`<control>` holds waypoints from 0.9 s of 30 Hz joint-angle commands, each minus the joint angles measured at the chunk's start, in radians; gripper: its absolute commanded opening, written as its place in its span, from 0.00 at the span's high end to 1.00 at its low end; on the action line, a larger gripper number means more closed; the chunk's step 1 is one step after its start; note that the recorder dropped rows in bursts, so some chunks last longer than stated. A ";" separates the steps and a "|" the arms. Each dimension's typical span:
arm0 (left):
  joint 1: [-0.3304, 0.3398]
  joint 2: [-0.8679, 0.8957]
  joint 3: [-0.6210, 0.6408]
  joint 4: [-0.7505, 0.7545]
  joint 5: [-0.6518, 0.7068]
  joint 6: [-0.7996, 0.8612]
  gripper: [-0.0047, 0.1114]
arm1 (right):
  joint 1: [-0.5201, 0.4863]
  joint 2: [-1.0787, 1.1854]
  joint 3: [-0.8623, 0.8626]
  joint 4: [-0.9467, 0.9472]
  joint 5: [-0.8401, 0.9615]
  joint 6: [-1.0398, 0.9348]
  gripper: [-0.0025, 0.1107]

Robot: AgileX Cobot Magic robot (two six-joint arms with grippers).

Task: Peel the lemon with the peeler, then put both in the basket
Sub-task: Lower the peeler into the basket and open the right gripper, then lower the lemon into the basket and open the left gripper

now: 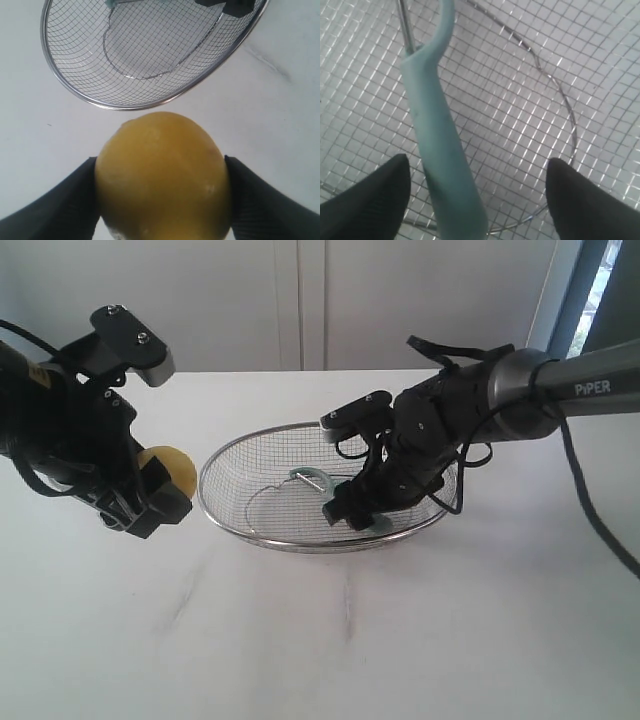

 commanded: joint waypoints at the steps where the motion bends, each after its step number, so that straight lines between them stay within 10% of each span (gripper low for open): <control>1: -0.001 -0.005 -0.010 -0.019 0.007 -0.001 0.96 | -0.008 -0.087 -0.001 -0.005 -0.001 0.006 0.35; 10: -0.001 -0.005 -0.010 -0.029 0.007 -0.001 0.96 | -0.008 -0.388 -0.001 -0.005 0.234 -0.020 0.45; 16: -0.001 -0.005 -0.010 -0.039 0.003 -0.001 0.96 | -0.008 -0.599 0.013 -0.018 0.630 -0.059 0.98; 27: -0.001 -0.004 -0.010 -0.139 -0.014 -0.004 0.96 | -0.008 -0.747 0.082 -0.018 0.631 -0.052 0.98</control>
